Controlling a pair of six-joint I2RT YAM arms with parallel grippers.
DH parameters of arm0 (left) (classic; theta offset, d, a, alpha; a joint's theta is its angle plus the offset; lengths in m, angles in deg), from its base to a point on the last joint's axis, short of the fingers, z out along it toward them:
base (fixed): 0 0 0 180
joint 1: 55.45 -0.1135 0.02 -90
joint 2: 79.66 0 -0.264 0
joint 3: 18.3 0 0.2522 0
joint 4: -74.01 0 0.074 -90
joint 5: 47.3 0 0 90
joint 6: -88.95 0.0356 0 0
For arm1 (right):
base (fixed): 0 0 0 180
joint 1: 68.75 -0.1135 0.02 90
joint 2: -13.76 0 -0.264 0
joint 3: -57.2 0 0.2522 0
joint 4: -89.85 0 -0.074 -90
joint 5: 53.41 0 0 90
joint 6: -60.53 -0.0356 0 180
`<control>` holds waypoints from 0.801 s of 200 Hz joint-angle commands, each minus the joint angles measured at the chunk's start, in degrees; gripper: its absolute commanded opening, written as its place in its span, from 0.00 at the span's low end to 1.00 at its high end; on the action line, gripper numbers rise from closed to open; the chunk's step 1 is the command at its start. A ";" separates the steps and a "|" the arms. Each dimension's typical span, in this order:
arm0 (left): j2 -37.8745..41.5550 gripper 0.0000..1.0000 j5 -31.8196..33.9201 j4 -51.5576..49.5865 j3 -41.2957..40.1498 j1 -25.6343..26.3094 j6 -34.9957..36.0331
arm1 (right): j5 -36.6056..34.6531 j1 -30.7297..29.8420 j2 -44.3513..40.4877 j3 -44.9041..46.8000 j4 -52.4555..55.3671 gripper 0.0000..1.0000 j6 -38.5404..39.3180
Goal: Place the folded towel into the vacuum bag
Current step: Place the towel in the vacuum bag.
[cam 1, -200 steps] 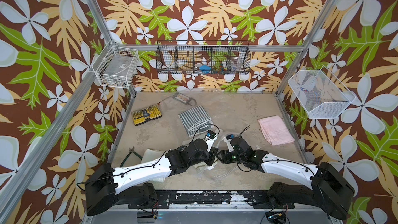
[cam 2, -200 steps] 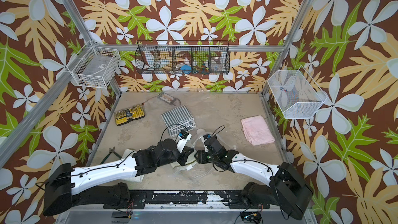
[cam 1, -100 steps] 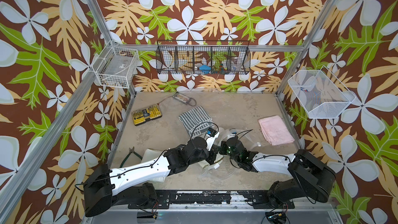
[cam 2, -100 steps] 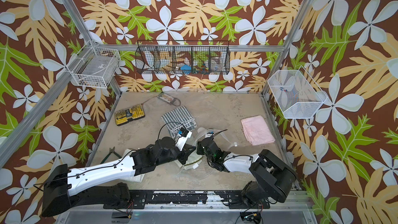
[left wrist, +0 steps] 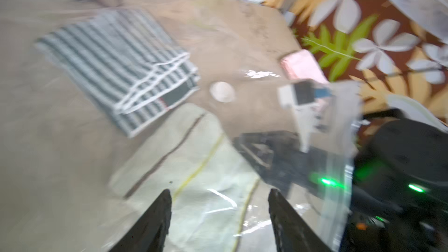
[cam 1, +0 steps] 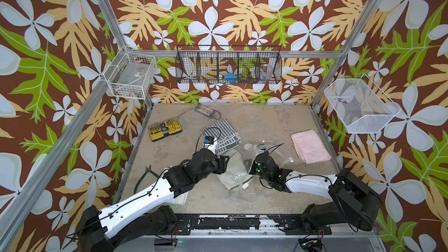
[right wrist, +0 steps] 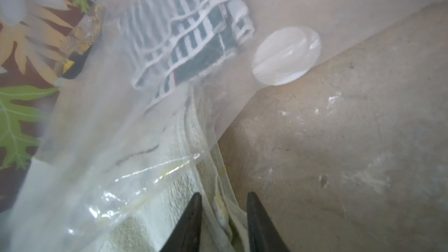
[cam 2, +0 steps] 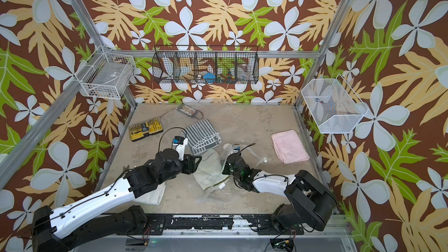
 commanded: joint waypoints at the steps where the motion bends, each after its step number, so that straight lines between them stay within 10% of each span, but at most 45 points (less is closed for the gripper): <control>1: 1.74 0.73 3.58 -4.95 -4.30 -3.74 -7.83 | 6.33 0.08 -0.67 -0.31 6.91 0.39 -0.09; 91: -1.34 0.88 -9.90 14.58 -14.18 -25.39 -9.44 | 8.03 0.00 -3.99 3.91 -0.43 0.60 -5.83; 135: -7.83 0.89 -8.75 13.60 -7.01 -29.22 -3.63 | -2.99 0.55 0.56 8.79 -24.28 0.30 -8.44; 160: -9.19 0.87 -16.23 9.70 0.12 -27.16 4.41 | -3.03 0.61 6.61 6.89 -31.44 0.30 -10.34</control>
